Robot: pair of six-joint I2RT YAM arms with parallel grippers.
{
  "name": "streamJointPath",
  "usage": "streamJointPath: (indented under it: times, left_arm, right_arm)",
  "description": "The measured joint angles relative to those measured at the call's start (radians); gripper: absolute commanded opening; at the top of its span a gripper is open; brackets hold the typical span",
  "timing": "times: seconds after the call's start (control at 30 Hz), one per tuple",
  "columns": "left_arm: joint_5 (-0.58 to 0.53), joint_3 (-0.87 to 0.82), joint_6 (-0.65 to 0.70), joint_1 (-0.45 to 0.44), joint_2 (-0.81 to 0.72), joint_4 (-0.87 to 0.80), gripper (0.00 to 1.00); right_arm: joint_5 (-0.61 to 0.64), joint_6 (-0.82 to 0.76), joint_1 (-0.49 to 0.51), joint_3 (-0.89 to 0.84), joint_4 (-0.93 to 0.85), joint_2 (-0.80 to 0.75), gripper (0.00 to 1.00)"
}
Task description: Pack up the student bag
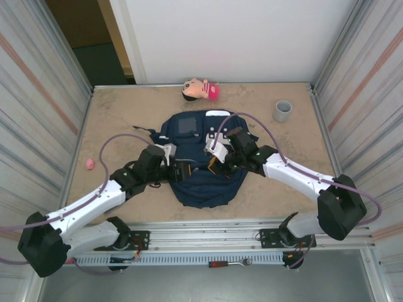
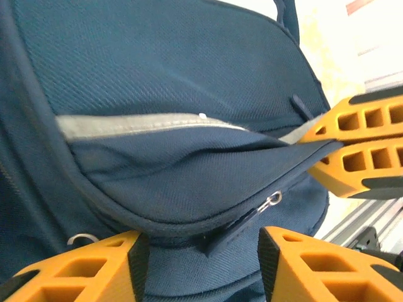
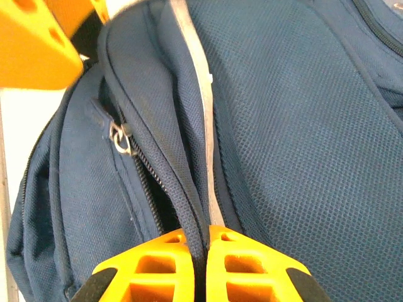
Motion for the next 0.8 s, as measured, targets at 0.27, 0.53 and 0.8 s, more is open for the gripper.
streamJointPath:
  times: [0.27, 0.53, 0.8]
  left_arm:
    - [0.020, 0.016, 0.037, -0.041, 0.043, 0.009, 0.50]
    - [0.026, 0.033, 0.060, -0.047, 0.095, 0.042, 0.31]
    - [0.044, 0.044, 0.077, -0.068, 0.117, 0.076, 0.06]
  right_arm:
    - [-0.016, 0.008, -0.004, 0.008, -0.001, 0.000, 0.00]
    - [-0.020, 0.035, -0.010, 0.010, -0.001, 0.000, 0.00]
    - [-0.017, 0.057, -0.021, 0.015, -0.011, 0.000, 0.00]
